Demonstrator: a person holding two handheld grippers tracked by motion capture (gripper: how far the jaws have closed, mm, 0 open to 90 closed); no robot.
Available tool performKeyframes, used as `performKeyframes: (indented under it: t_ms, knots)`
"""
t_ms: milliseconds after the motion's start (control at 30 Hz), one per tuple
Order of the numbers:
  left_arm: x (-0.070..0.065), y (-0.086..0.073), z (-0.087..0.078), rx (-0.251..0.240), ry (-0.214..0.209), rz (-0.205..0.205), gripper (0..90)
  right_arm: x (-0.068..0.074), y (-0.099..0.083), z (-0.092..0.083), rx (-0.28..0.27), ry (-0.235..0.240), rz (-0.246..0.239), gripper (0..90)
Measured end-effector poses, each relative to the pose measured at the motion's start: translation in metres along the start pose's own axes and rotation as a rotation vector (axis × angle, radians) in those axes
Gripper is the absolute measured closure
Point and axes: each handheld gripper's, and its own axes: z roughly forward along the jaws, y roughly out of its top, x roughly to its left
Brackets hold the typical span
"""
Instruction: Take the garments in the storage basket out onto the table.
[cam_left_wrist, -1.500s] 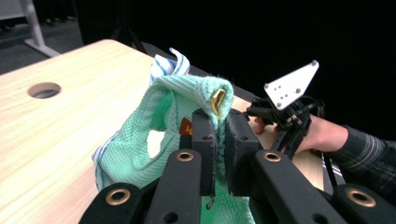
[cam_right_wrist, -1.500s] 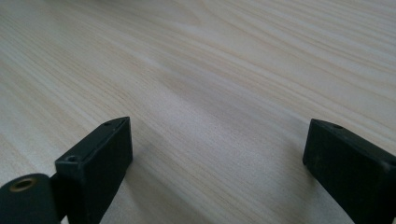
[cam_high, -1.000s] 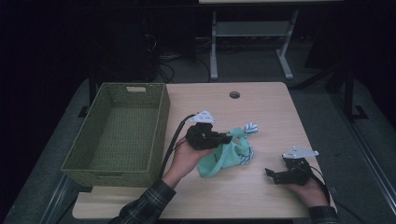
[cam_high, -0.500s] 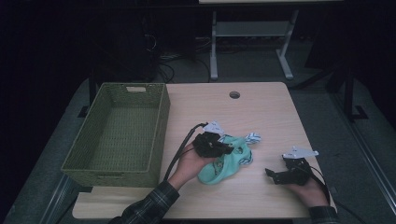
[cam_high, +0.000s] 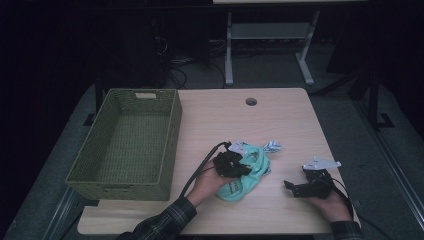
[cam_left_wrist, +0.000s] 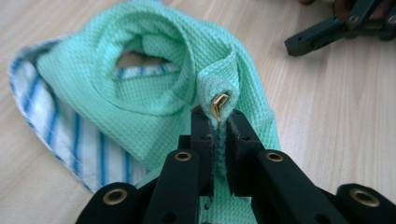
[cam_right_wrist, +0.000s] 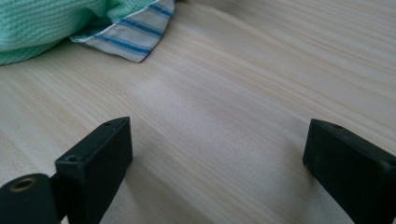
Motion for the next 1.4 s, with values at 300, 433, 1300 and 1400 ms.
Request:
performKeyframes:
  t_ms: [300,433,1300,1400]
  knots:
    - [-0.002,0.003,-0.006,-0.012,0.010,0.009,59.9,0.000,0.000,0.000,-0.001,-0.001,-0.001,7.9]
    - [-0.003,0.005,-0.021,-0.035,0.003,0.008,50.6,0.000,0.000,0.000,-0.001,-0.001,-0.001,7.9]
    - [0.001,-0.050,-0.052,0.148,0.140,-0.028,89.6,0.000,0.000,0.000,-0.004,0.003,-0.007,7.8]
    - [0.002,-0.053,-0.050,0.163,0.151,-0.027,89.6,0.001,0.000,0.000,0.000,0.007,-0.010,7.9]
